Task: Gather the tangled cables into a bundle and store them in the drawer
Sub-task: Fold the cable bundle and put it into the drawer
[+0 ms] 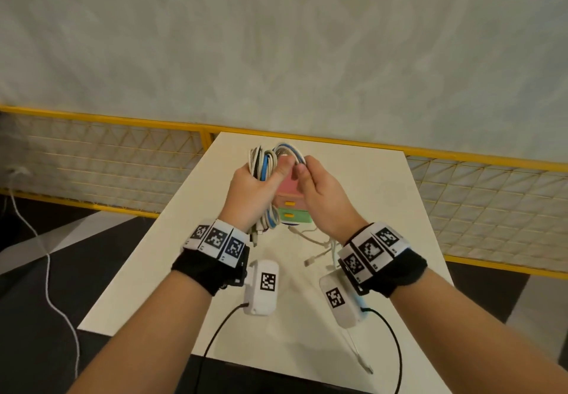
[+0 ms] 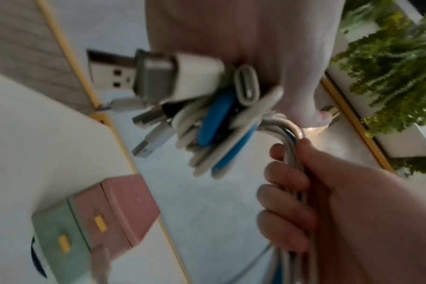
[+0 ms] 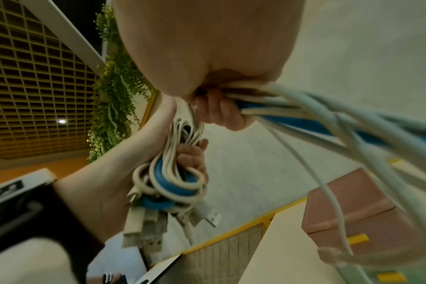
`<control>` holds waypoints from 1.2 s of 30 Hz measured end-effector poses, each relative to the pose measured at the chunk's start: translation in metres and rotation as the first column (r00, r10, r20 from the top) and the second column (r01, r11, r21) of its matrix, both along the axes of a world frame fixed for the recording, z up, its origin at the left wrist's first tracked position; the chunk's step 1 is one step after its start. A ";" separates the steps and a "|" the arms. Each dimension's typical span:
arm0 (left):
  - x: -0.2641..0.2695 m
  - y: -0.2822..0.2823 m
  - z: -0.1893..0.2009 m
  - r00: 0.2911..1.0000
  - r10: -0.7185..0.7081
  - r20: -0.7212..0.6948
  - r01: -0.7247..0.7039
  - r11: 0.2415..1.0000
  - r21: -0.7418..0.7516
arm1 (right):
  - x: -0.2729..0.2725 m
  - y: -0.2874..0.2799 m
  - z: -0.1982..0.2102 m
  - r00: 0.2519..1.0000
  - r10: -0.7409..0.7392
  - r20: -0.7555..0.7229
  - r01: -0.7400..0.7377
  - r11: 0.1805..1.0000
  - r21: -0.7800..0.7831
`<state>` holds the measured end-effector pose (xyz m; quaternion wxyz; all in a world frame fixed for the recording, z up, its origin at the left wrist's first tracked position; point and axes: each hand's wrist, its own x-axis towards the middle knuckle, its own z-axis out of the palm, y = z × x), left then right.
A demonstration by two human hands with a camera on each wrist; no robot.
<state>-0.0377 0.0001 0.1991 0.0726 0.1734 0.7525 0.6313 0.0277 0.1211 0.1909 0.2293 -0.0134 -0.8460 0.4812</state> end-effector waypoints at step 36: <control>-0.022 0.000 0.030 0.995 -0.014 -0.099 0.034 0.979 0.199 | -0.017 0.014 -0.041 0.944 0.237 0.230 -0.251 0.967 0.034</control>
